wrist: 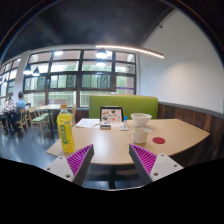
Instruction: Pour water
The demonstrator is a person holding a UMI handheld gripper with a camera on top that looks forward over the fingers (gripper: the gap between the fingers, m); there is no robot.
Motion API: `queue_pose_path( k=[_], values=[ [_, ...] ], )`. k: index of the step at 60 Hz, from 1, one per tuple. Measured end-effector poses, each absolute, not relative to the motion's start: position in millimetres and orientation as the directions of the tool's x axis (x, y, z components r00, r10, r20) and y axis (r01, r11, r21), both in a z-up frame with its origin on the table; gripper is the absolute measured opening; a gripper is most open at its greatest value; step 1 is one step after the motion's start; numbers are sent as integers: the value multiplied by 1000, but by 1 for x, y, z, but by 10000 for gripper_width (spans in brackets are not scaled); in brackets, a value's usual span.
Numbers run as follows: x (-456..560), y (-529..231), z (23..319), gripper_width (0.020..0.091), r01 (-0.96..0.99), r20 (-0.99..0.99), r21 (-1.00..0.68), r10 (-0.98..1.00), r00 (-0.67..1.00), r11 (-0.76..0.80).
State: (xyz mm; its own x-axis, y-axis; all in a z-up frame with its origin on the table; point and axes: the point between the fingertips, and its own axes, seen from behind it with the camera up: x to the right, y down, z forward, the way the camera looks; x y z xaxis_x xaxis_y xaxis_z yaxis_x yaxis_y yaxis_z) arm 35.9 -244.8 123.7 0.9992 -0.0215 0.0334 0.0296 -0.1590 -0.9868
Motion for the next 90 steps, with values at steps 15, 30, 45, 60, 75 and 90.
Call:
queue_pose_path(
  k=[15, 30, 45, 60, 75, 90],
  values=[
    [3, -247, 123, 812, 19, 11, -987, 51, 999, -161],
    [-105, -185, 103, 824, -9, -47, -981, 185, 982, -196],
    [-173, -97, 90, 812, 87, 63, -987, 168, 984, -139],
    [-182, -38, 96, 437, 79, 76, -996, 61, 995, -44],
    [-182, -30, 98, 290, 58, 59, -998, 88, 994, 9],
    [-150, 4, 109, 289, -68, -75, -996, 145, 987, -52]
  ],
)
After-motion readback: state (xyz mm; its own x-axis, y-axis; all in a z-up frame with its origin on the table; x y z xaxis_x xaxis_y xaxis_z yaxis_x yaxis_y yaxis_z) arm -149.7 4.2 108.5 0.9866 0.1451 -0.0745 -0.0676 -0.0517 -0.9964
